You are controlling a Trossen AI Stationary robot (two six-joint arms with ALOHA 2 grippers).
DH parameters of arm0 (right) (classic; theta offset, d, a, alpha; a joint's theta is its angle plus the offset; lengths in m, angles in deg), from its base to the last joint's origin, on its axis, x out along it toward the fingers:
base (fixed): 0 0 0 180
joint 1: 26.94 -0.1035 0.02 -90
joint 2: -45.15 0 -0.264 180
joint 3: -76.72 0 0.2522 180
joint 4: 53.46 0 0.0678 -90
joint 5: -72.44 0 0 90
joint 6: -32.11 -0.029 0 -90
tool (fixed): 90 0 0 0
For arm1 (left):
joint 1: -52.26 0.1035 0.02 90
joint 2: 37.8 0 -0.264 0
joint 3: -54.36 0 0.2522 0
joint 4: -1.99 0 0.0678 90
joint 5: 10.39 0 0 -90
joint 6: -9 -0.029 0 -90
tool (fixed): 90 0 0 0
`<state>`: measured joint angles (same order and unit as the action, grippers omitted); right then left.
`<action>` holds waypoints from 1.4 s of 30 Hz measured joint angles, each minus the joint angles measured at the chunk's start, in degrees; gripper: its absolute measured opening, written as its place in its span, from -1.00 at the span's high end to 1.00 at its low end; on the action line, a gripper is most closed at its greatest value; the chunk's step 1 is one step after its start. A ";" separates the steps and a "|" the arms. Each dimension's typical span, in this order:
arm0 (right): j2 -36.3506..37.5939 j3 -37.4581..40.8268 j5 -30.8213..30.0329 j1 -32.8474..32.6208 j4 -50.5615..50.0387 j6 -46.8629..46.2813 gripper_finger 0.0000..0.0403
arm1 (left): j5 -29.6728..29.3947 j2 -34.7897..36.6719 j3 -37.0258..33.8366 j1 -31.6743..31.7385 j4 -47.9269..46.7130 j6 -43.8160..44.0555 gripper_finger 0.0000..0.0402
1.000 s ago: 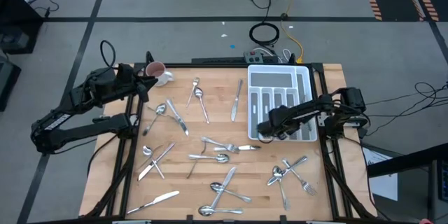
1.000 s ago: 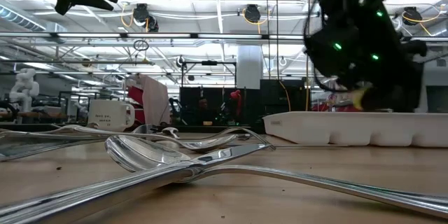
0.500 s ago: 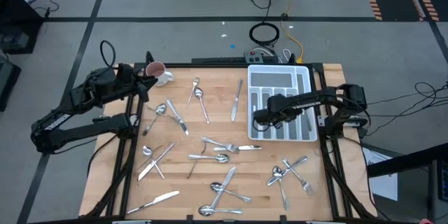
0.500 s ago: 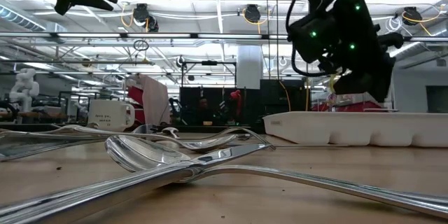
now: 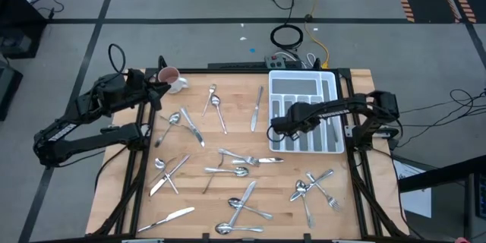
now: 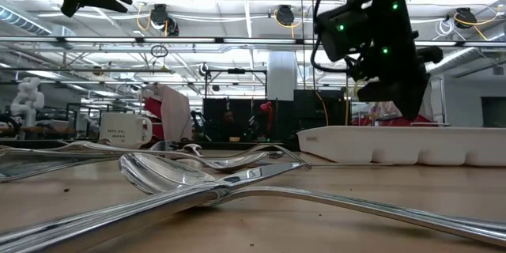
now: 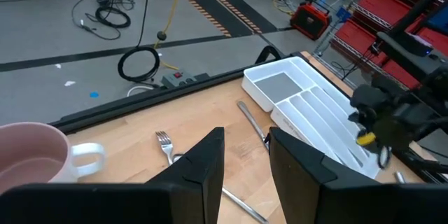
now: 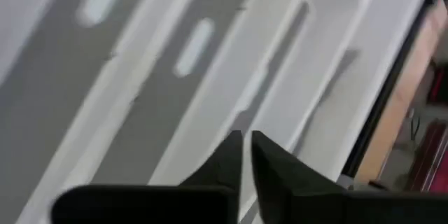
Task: Sort silverware
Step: Put the fork in the right section of the silverware tray
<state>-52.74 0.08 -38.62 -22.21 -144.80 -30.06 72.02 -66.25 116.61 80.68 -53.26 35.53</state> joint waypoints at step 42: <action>23.82 21.29 -2.93 33.50 15.80 16.58 1.00 | -1.25 0.00 0.00 0.00 -3.63 0.02 0.41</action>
<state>-28.92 21.38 -41.55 11.28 -128.99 -13.48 70.77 -66.25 116.61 80.68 -56.89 35.55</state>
